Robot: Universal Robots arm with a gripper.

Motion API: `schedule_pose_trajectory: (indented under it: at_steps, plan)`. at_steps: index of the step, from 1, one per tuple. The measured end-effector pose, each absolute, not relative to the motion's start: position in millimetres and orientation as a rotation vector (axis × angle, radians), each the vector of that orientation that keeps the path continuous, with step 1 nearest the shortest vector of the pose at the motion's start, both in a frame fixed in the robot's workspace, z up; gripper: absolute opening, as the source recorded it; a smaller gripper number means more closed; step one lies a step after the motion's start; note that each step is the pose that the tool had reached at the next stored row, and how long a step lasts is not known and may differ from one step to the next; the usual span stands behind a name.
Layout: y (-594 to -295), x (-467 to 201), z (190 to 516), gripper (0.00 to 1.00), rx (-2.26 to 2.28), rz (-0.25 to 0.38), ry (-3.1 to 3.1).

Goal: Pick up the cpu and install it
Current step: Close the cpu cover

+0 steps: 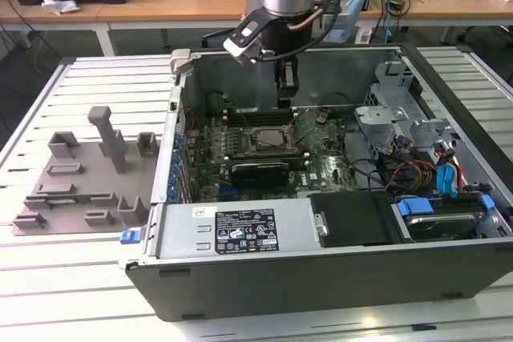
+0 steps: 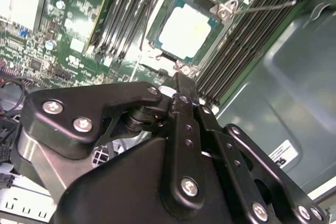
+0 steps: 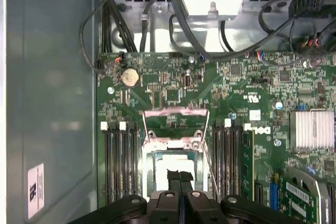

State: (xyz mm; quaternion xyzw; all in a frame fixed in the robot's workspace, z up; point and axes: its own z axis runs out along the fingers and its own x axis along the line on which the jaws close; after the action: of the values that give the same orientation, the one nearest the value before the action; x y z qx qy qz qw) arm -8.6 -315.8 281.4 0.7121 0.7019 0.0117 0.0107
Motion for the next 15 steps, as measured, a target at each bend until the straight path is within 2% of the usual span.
schedule_pose_trajectory:
  at_steps: [15]
  plan:
    - [-315.8,57.6,279.6,0.11,2.225,0.029,2.194]
